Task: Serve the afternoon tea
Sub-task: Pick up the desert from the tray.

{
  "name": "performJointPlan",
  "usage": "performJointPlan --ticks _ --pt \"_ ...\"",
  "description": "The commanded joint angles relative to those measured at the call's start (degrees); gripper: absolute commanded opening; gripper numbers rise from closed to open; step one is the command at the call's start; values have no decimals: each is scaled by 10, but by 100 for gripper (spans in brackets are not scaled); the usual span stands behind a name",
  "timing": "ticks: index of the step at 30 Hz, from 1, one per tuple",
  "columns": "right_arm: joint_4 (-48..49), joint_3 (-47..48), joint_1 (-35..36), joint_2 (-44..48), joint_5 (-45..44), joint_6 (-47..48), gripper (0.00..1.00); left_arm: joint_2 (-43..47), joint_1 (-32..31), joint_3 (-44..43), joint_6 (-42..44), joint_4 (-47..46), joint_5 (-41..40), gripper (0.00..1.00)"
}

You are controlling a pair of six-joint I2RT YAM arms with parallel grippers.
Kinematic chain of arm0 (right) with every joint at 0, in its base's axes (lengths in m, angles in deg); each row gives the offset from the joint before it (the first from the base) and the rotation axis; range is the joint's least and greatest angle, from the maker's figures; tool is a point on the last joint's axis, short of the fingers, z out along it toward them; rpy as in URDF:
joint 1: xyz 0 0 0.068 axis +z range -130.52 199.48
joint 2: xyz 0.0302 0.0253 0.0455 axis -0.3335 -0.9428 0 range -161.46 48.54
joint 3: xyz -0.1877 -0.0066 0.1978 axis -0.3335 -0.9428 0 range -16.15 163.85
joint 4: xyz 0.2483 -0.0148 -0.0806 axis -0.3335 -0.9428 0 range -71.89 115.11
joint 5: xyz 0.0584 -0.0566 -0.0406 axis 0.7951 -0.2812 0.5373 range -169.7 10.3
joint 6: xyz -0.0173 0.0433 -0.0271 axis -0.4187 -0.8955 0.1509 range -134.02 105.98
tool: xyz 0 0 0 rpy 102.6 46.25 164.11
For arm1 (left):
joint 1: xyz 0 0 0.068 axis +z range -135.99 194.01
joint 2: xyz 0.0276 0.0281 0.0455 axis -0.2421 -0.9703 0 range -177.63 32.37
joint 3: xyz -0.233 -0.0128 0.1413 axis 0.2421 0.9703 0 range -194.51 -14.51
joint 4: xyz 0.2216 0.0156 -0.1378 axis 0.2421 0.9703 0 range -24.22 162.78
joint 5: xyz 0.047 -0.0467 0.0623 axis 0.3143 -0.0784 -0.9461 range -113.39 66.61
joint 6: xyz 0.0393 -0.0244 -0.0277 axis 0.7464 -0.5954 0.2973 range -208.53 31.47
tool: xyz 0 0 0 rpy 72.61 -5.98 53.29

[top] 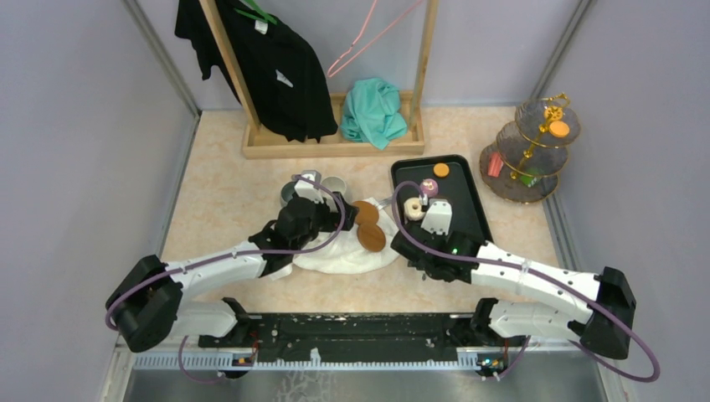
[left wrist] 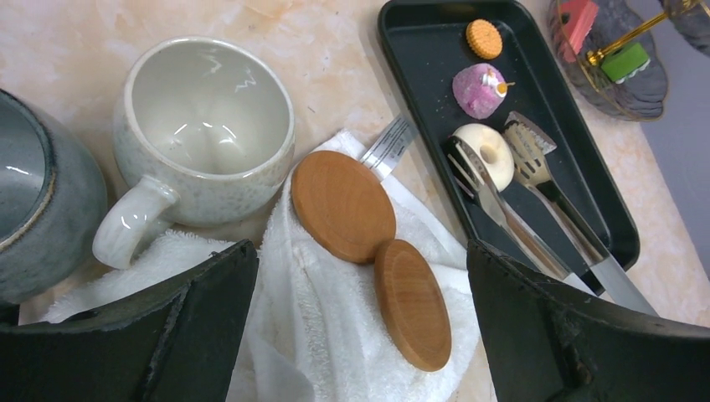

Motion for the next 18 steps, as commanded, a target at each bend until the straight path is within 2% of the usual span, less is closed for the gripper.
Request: performJointPlan --ticks 1,18 --pt "-25 36 19 15 -59 -43 0 21 2 1 -1 -15 2 99" --pt "-80 77 62 45 -131 -72 0 21 2 9 -8 -23 7 99"
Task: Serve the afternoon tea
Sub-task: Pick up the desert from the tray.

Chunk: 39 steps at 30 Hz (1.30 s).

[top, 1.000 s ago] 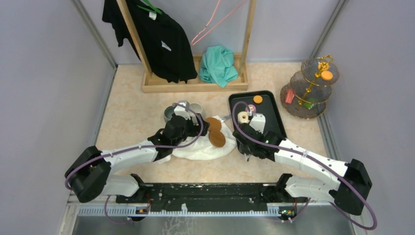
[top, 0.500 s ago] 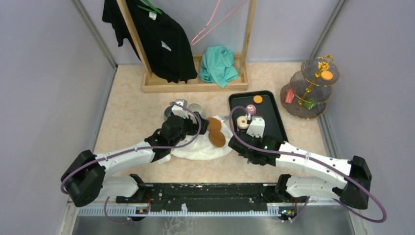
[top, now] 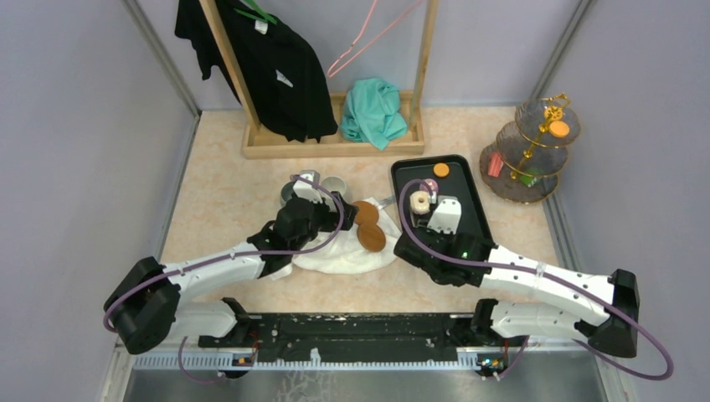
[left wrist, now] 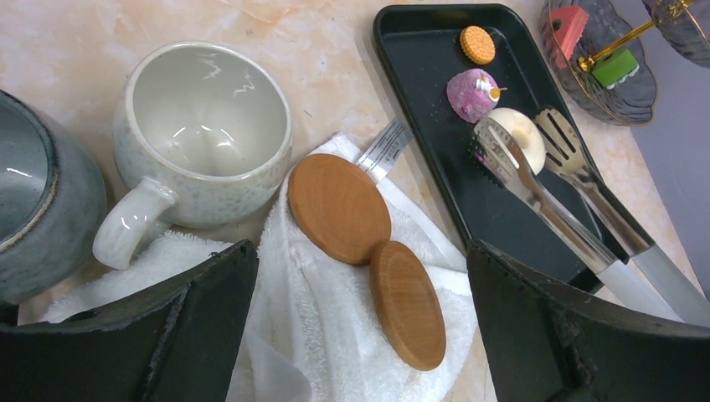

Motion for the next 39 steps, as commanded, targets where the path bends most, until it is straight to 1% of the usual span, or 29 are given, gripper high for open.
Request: performJointPlan --ticks 1,4,8,13,18,21,23,26,31,34,39 --pt "-23 45 26 16 -60 -29 0 5 2 7 -6 -22 6 99" --pt "-66 61 51 19 -92 -74 0 3 1 5 -6 -24 8 99" --pt "-117 70 64 28 -121 -144 0 -7 2 -1 -3 -31 18 99" --pt "-169 65 65 46 -143 -206 0 -21 2 -10 -3 -36 26 99" --pt "-245 63 64 54 -166 -281 0 -37 2 -16 -5 -47 36 99" --pt "-260 57 53 63 -167 -291 0 -46 2 -18 -7 -53 49 98" --pt "-241 50 31 69 -160 -262 0 -52 1 -19 -7 -58 59 99" --pt "-180 39 -16 80 -143 -187 0 -61 1 -19 -9 -65 65 99" --pt "-133 40 -76 83 -136 -120 0 -68 2 -19 -8 -71 71 99" --pt "-69 29 -128 96 -108 -39 0 -71 2 -19 -9 -75 75 99" --pt "3 6 -202 103 -64 38 0 -73 2 -19 -9 -78 76 98"
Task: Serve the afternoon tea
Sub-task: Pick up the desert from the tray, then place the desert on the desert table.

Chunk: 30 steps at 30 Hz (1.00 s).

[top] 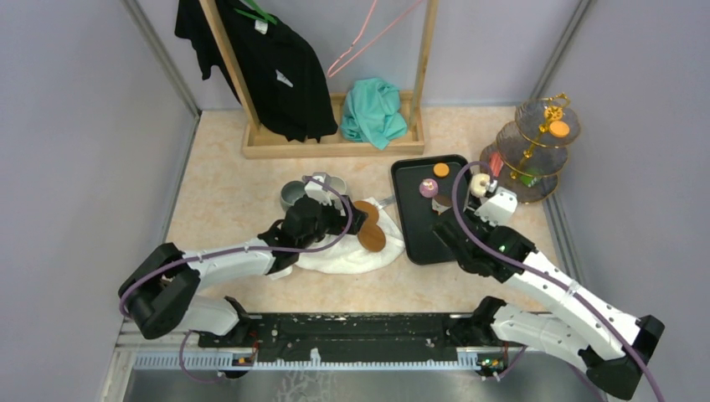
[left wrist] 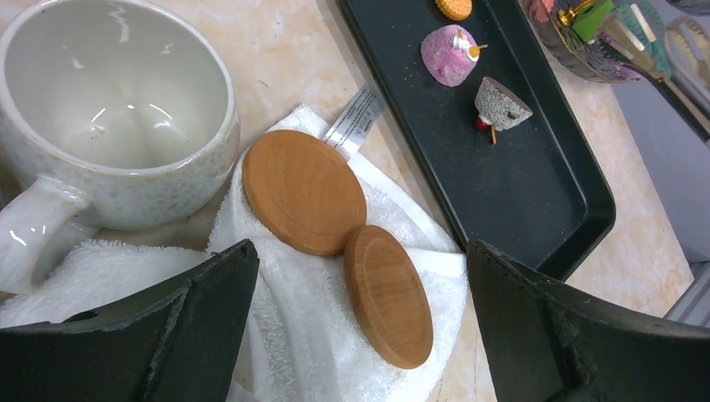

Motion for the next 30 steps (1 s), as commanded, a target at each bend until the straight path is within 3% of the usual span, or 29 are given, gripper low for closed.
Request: performJointPlan --ticks 1,23,30 --pt "104 -12 -55 10 25 104 0 -6 2 -17 -3 -26 10 98" --pt "258 -52 -280 -9 160 258 0 -18 2 -20 0 -33 7 99" --pt "282 -55 -318 -12 175 281 0 -23 2 -24 2 -33 6 98"
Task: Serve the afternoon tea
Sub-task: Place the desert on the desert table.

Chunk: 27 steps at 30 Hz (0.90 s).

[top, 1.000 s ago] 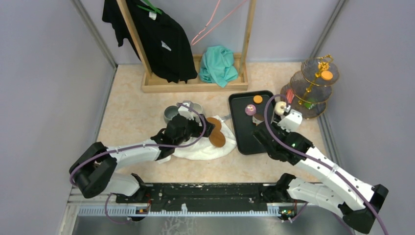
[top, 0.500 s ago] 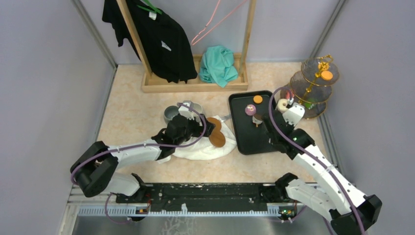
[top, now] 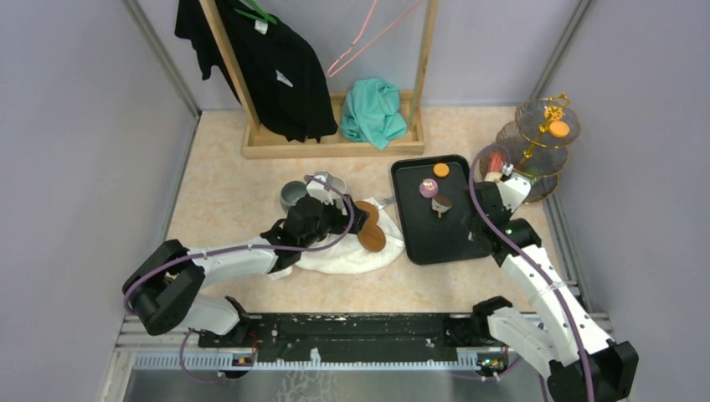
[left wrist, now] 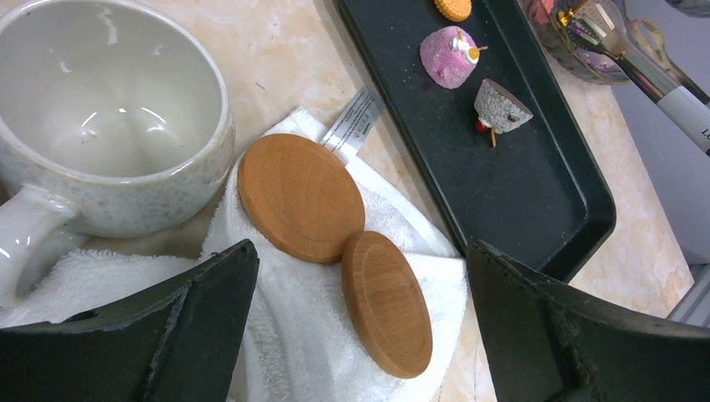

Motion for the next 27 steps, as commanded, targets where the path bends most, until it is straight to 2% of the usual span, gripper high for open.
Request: performJointPlan --ticks 1,27 --pt "58 8 -26 4 8 29 0 -8 3 -21 4 -19 5 98" --pt "138 -21 -171 -35 89 92 0 -32 10 -24 2 -27 12 98"
